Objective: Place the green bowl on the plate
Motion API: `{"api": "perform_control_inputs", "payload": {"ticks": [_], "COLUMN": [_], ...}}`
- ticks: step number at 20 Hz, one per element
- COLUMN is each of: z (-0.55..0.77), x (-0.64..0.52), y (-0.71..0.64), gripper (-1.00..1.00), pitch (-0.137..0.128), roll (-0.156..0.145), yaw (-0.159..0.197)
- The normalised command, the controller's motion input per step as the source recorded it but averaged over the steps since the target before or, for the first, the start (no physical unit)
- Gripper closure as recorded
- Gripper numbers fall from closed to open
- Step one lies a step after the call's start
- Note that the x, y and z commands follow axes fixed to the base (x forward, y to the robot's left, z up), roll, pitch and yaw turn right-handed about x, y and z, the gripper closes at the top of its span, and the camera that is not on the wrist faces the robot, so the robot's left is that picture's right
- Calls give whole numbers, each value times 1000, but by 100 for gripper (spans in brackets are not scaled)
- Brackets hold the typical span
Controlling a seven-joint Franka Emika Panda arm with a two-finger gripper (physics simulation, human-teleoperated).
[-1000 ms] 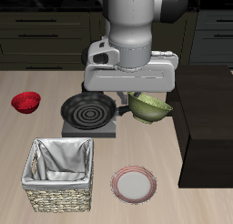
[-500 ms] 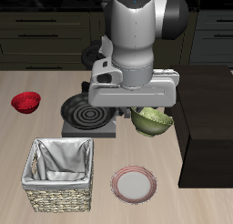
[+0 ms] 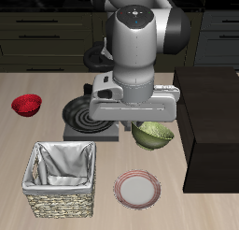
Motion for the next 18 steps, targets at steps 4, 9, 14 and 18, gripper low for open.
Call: {"api": "perform_control_inputs", "payload": {"ticks": [4, 9, 14, 18], "z": [-188, -182, -220, -122], "x": [-9, 8, 62, 40], "y": [0, -27, 4, 31], "gripper": [100, 100, 100, 100], "pitch": [24, 23, 28, 12], "roll": [-2, 4, 2, -2], "yaw": [-2, -2, 7, 4]}}
